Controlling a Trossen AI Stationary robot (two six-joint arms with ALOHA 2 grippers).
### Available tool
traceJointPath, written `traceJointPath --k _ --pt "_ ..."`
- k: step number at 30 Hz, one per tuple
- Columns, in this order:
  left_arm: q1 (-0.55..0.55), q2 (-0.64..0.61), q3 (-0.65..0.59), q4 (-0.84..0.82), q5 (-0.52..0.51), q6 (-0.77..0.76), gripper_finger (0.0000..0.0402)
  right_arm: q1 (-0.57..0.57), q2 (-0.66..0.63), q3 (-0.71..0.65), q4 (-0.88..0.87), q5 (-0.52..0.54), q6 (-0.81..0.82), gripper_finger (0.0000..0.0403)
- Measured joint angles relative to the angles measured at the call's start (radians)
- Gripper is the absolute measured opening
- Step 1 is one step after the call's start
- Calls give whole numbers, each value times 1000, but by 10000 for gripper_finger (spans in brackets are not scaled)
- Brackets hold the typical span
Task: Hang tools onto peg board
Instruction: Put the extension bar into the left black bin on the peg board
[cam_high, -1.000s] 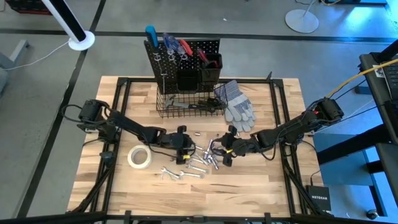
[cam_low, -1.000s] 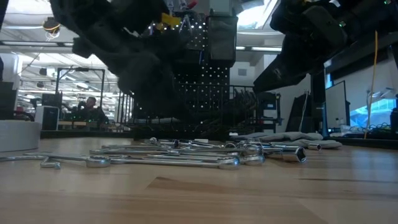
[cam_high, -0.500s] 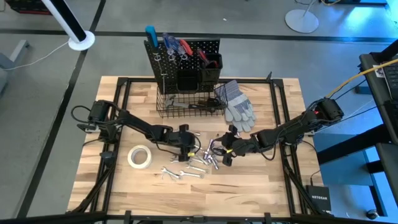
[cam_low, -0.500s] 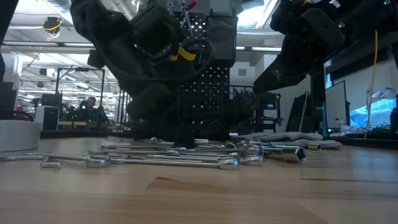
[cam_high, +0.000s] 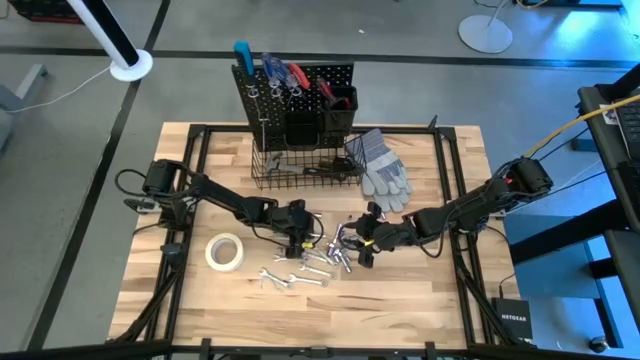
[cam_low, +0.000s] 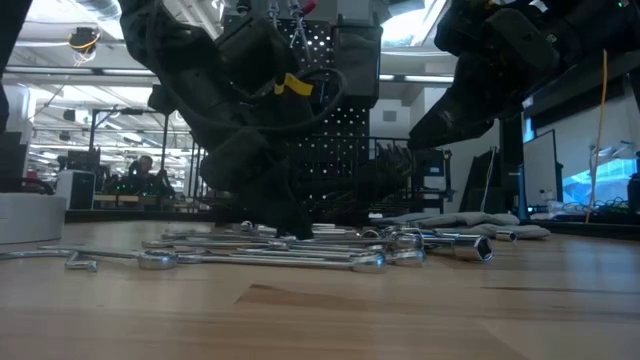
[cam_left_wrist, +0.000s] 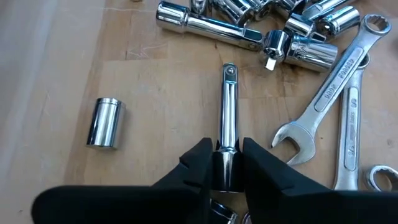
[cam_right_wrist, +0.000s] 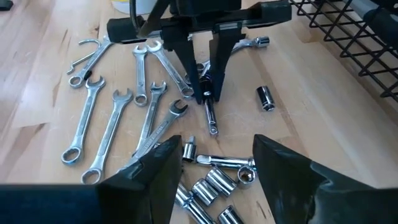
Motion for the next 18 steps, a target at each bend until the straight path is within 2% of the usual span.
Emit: traceJointPath --k 11,14,18 --pt "-61 -50 16 -32 -37 10 55 0 0 0 16 26 -36 204" --pt "-94 -98 29 -23 -84 0 55 2 0 2 35 14 -50 204" --pt "-146 -167 36 -35 -187 19 57 1 0 3 85 -55 -51 204"
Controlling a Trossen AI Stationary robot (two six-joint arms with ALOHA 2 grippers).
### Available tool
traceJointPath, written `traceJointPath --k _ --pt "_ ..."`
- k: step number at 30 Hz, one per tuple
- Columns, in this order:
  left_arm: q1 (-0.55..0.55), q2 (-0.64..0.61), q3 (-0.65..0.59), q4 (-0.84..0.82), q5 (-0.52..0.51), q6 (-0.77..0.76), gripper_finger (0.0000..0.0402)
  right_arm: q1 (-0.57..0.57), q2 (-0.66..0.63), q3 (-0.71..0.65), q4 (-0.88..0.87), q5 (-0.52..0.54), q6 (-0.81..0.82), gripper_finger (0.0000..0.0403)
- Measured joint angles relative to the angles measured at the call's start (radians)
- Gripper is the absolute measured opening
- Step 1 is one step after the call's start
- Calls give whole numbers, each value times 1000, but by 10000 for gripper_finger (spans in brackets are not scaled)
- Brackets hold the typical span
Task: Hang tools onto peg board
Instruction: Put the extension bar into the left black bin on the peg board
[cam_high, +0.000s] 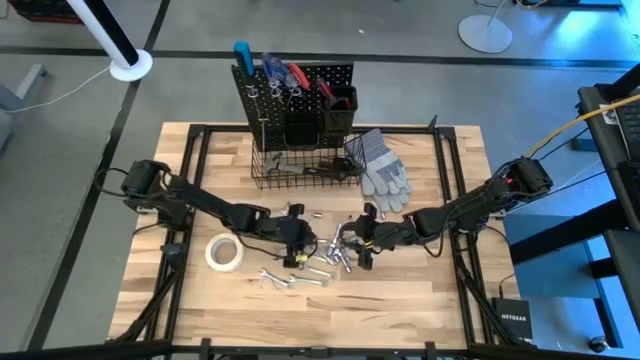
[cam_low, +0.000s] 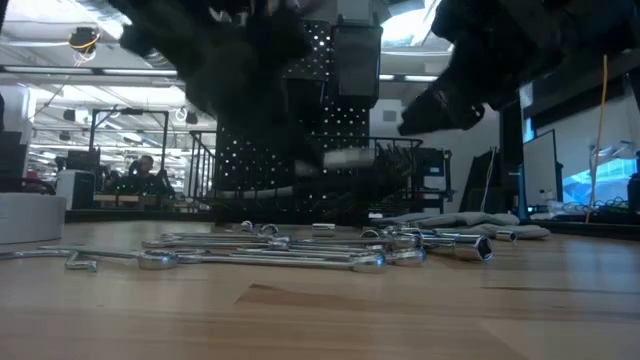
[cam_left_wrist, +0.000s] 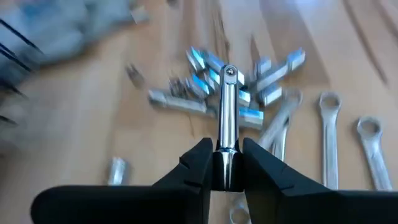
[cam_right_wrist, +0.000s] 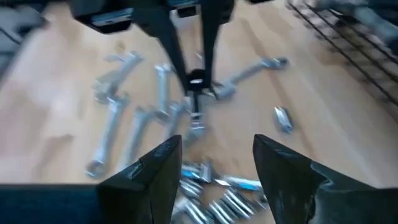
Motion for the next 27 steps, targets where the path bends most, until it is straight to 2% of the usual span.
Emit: traceJointPath --k 4,7,9,16,27 --pt "-45 -59 3 14 -146 37 57 0 0 0 42 -34 0 204" --pt "-68 -70 3 25 -246 64 54 -1 0 0 114 -29 31 204" --pt "-78 -73 3 52 -278 80 53 -1 0 0 165 3 76 204" --pt "-90 -74 3 96 -338 114 54 -2 0 0 209 92 289 204" --pt "-90 -74 3 121 -339 151 54 -2 4 0 236 109 370 204"
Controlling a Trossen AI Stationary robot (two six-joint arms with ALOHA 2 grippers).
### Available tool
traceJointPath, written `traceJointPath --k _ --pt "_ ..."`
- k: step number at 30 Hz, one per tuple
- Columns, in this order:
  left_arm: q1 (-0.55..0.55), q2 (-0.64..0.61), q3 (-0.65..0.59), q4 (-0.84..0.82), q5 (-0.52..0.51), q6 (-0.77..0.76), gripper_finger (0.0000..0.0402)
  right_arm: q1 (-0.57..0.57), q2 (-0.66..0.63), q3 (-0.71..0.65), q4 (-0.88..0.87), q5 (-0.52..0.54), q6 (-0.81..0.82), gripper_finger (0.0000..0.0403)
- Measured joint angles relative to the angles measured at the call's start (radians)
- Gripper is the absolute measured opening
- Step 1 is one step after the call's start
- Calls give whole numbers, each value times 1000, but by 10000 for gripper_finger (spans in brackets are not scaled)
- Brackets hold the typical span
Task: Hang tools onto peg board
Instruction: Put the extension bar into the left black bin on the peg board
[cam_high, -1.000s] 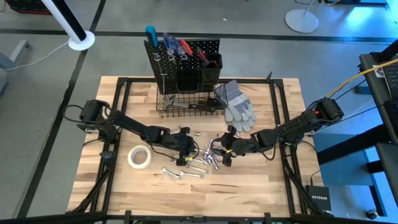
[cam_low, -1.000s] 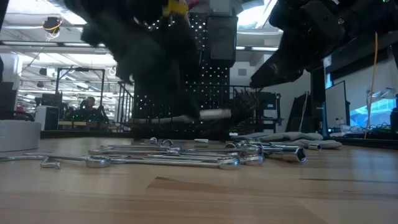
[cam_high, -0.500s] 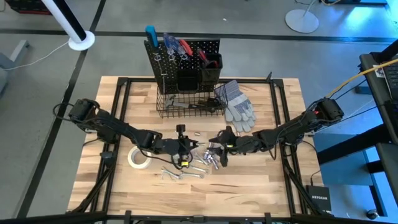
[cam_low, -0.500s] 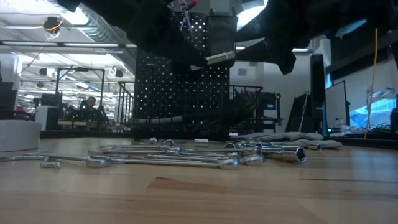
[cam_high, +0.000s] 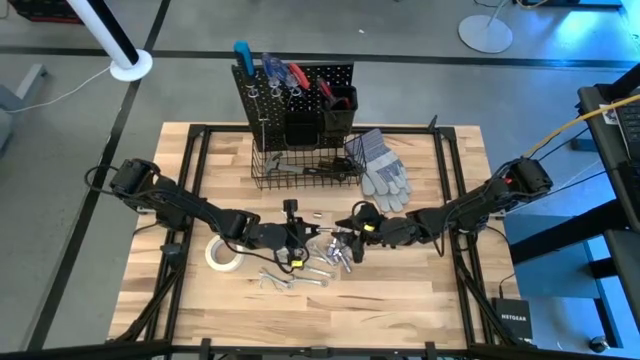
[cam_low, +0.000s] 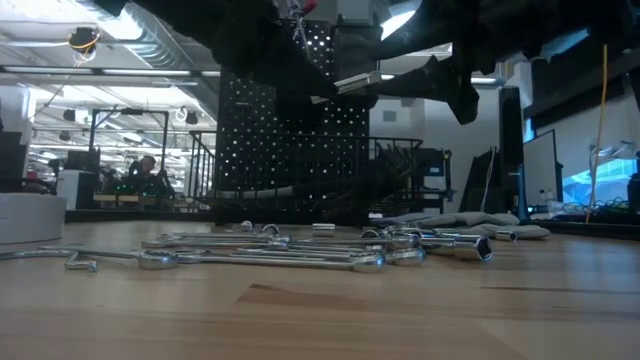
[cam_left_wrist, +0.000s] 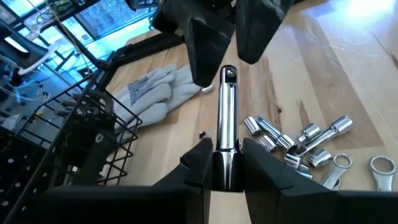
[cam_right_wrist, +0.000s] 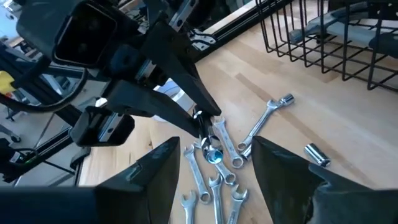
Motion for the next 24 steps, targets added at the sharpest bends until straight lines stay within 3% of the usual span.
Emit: traceJointPath --k 13,24 --pt "-12 0 0 18 1 50 56 -9 95 -1 159 -10 24 194" --pt "-11 0 0 15 0 51 60 -14 110 -1 160 -20 21 77"
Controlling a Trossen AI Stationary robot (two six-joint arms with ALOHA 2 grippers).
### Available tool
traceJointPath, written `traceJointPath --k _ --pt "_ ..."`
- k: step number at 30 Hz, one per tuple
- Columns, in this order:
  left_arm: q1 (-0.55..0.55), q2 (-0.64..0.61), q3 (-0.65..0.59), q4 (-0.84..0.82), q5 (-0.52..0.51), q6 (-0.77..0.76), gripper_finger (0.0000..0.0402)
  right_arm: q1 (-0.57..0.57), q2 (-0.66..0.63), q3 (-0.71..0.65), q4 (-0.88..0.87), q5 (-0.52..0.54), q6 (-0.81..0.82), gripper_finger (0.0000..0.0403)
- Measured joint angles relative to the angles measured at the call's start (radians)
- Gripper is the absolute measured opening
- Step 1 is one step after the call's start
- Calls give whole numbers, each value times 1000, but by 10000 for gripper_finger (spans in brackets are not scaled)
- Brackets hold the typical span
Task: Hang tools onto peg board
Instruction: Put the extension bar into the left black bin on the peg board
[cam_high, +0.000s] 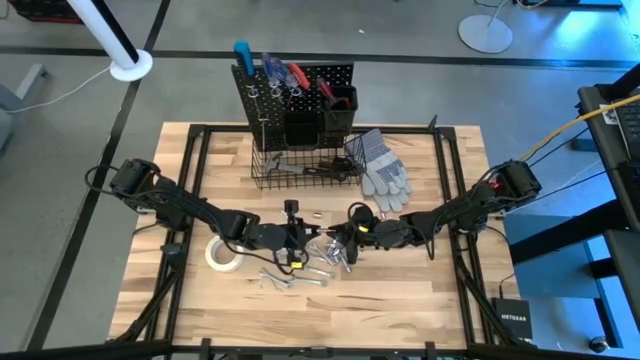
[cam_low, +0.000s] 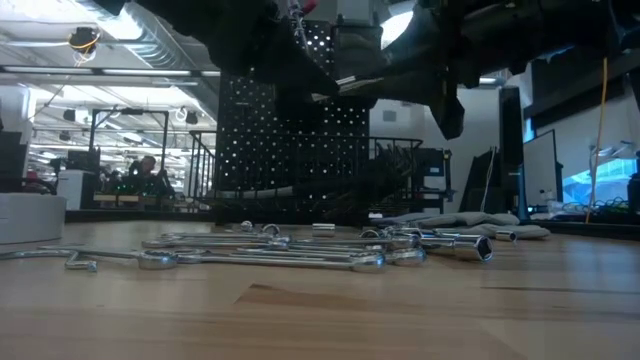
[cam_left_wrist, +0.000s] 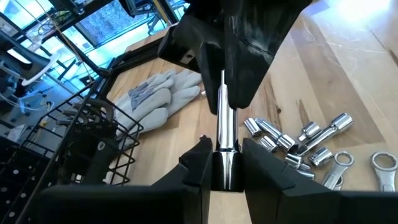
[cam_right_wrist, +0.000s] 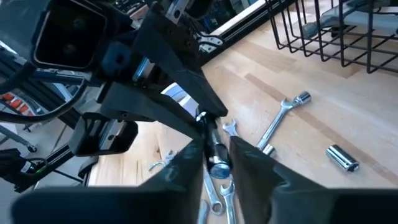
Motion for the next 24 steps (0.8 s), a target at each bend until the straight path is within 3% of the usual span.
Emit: traceJointPath --k 3,15,20,24 --pt "1 0 0 -3 -3 2 63 -4 2 0 6 -4 -21 44" --pt "-7 -30 0 -42 -5 -30 150 -6 4 0 -5 27 -80 44" --pt "-38 -161 0 -219 -16 -73 162 -5 -15 2 -6 44 -135 43" --pt "-82 -272 -11 -415 -19 -297 156 -5 -48 50 -12 118 -263 44"
